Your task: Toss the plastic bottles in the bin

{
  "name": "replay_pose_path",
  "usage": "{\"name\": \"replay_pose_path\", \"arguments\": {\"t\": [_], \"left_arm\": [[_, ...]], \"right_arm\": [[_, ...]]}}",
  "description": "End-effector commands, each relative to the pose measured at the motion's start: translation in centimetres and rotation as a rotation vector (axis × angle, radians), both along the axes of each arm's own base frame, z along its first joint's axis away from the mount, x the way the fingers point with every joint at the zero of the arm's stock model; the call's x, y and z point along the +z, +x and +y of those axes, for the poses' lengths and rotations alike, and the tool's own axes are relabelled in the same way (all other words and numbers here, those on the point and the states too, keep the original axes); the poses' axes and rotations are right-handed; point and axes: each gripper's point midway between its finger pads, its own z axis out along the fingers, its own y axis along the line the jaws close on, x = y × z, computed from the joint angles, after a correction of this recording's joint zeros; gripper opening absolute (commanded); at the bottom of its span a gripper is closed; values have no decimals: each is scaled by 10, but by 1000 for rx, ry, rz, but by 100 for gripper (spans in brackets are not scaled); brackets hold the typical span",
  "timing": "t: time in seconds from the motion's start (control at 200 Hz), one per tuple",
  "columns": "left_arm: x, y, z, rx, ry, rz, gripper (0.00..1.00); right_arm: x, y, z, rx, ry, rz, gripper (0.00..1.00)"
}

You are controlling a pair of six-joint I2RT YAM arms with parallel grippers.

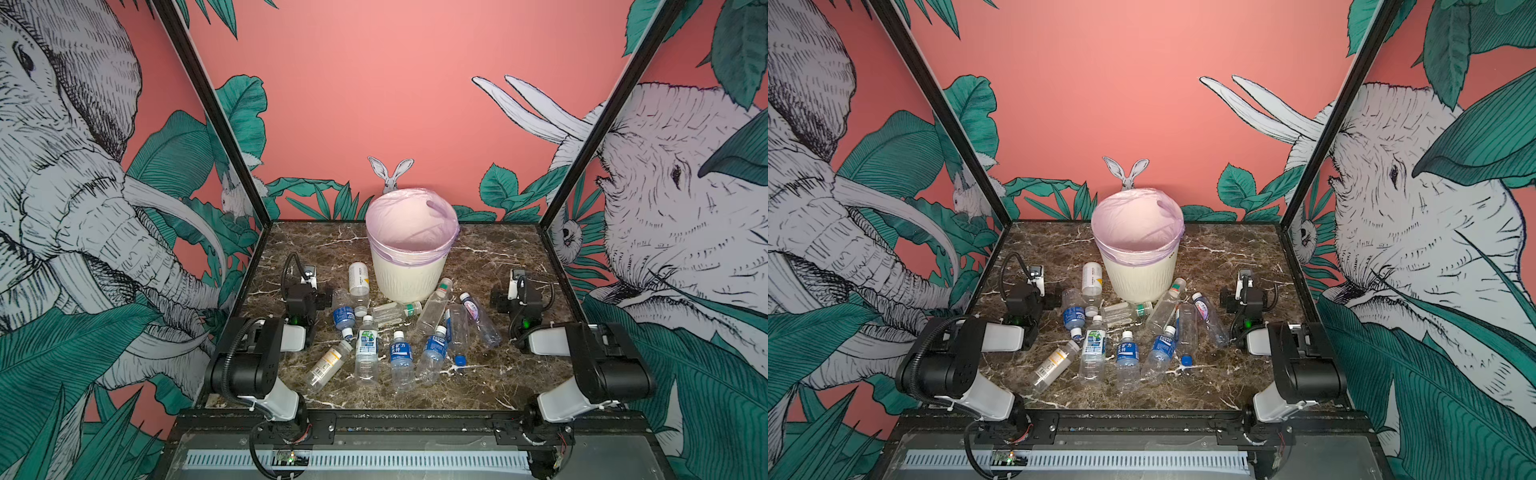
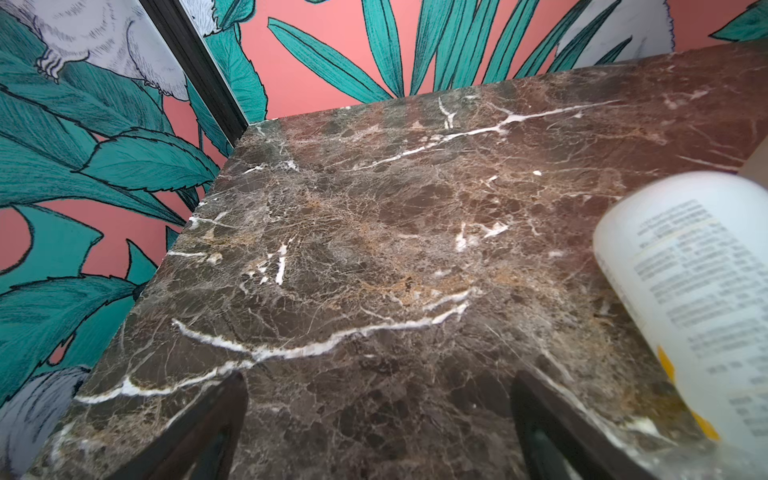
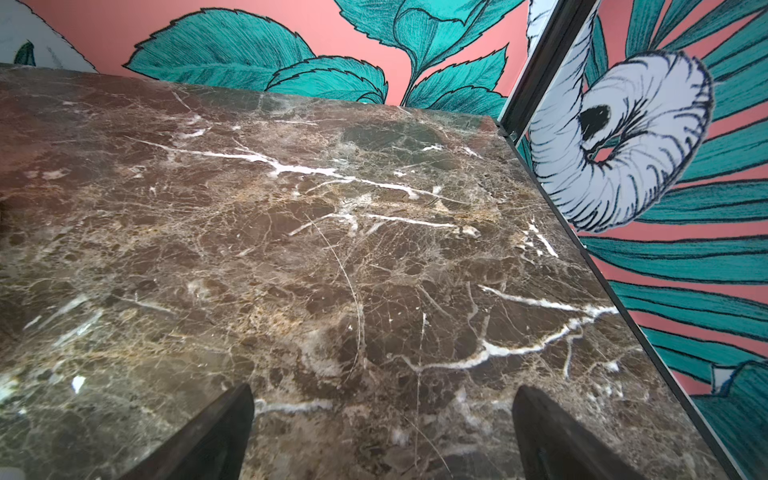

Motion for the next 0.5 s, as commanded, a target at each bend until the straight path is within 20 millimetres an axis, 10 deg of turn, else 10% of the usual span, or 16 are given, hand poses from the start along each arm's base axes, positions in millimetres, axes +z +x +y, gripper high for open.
{"name": "replay_pose_path", "arguments": {"t": [0.0,0.495], "left_arm": [[8,1,3,12,-2,-25,100],[8,1,4,15,-3,-21,100]], "right_arm": [[12,8,1,5,7,-41,99],[11,8,1,5,8,-39,99]]}}
